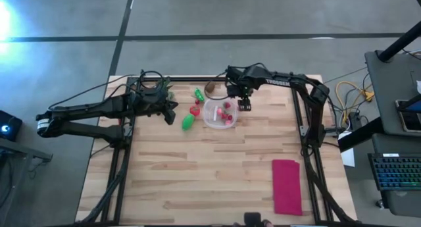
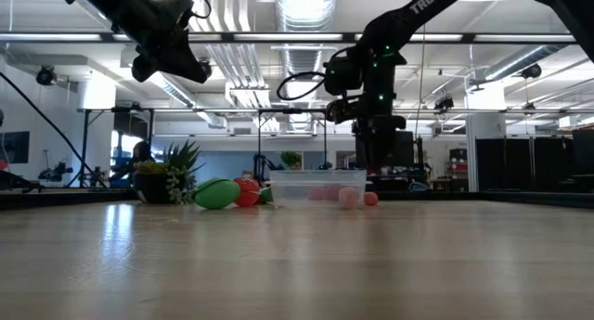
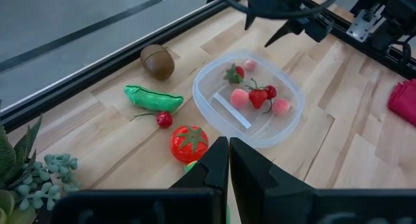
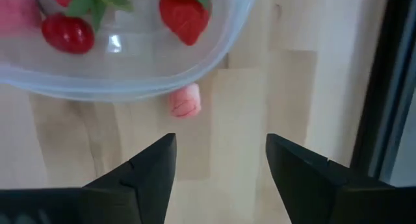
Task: Pick and placing Produce into tupperware
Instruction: Put the peach into the transparent bin, then put the corn into the transparent bin
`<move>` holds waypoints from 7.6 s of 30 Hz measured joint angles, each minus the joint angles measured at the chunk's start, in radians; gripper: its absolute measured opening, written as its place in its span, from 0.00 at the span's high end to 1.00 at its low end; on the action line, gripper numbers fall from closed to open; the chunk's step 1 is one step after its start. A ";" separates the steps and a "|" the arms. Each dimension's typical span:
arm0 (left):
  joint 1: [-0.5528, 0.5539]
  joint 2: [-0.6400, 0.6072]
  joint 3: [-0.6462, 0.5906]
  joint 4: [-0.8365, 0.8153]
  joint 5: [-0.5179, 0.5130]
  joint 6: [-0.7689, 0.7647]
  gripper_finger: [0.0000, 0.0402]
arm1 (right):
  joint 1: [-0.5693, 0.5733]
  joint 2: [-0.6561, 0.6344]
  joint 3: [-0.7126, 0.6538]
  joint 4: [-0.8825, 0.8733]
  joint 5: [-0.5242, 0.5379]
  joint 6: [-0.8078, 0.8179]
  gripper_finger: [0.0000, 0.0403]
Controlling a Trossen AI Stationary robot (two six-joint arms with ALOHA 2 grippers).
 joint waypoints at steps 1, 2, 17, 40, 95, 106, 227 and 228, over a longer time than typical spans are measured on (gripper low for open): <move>0.000 0.000 0.000 0.000 -0.001 0.000 1.00 | 0.002 0.000 -0.009 0.000 -0.001 -0.004 0.43; 0.000 0.000 0.000 0.000 -0.002 0.000 1.00 | 0.004 0.000 -0.019 0.001 -0.001 -0.007 0.43; 0.000 0.000 0.000 0.005 -0.010 -0.006 1.00 | 0.049 0.002 -0.146 0.161 -0.027 0.052 0.42; 0.000 0.000 0.000 0.003 -0.010 -0.026 1.00 | 0.052 0.002 -0.192 0.256 -0.024 0.177 0.53; 0.000 0.000 -0.002 0.007 -0.022 -0.016 1.00 | 0.147 -0.036 -0.035 0.107 -0.098 0.402 0.78; 0.000 0.000 -0.002 0.005 -0.022 -0.024 1.00 | 0.157 0.078 0.078 0.115 -0.013 0.462 0.73; 0.126 0.631 0.259 -0.205 0.248 -0.185 0.45 | 0.109 -0.735 -0.150 -0.289 0.351 1.350 0.41; 0.120 0.636 0.257 -0.204 0.248 -0.185 0.45 | 0.109 -0.730 -0.144 -0.281 0.351 1.347 0.41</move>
